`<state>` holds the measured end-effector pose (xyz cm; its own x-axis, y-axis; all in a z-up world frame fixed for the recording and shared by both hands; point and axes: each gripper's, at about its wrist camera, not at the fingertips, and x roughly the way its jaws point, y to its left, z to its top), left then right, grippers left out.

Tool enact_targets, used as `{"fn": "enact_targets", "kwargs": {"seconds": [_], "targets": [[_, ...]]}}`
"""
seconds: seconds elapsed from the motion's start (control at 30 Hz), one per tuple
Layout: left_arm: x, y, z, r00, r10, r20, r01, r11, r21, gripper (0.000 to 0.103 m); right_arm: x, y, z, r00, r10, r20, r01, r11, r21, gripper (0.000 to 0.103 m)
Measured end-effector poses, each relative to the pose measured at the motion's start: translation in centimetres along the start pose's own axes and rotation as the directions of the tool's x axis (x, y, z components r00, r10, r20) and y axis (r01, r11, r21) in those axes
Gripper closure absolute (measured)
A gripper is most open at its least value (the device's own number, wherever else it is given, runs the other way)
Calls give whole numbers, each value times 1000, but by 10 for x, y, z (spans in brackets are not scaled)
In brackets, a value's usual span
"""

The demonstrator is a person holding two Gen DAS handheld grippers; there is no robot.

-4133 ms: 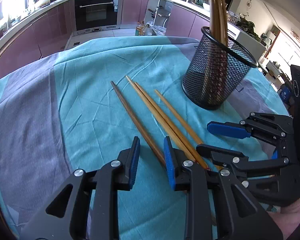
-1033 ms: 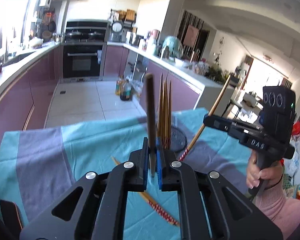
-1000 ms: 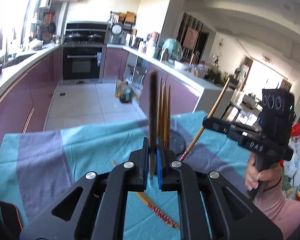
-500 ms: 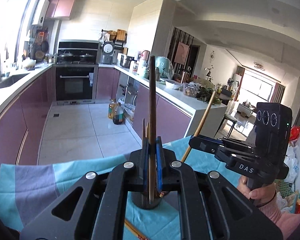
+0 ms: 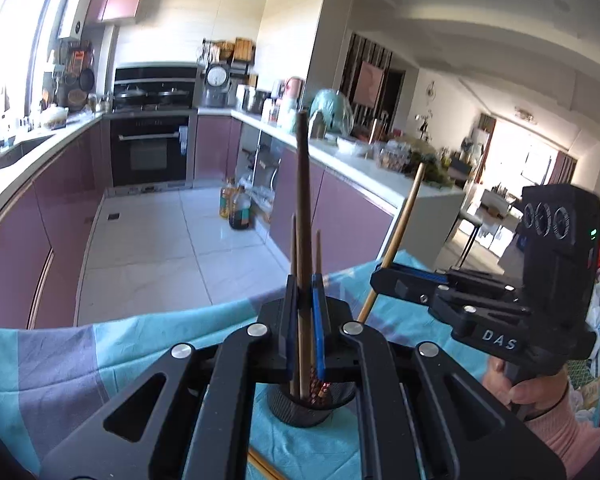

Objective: Organize utensils
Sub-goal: 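Lower the chopsticks into the mesh holder with both tools, then open both tools to release the chopsticks into the holder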

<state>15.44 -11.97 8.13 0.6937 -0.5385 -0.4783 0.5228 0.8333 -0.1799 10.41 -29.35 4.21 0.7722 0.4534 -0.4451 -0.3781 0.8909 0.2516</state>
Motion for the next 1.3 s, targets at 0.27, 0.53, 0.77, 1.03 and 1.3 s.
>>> {"fn": "enact_targets", "kwargs": {"seconds": [0.27,0.53,0.77,1.03,1.3], "targets": [[21,0,-11,995,1,-98,5,998,58,96,24,-1,-12,997,13,-81,-13,1000,8,97],[56,15,-11,979,4,-203,8,998,58,95,43,-3,-21,990,2,-141,1,1000,22,97],[75,21,-7,975,18,-222,-6,998,55,95,49,-7,-21,989,-8,-145,13,999,38,95],[86,32,-13,974,9,-225,-4,1000,21,89,50,-9,-23,989,-11,-148,19,998,52,95],[54,37,-29,991,42,-126,-37,999,38,70,38,-2,-29,992,6,-127,-1,999,41,86]]}}
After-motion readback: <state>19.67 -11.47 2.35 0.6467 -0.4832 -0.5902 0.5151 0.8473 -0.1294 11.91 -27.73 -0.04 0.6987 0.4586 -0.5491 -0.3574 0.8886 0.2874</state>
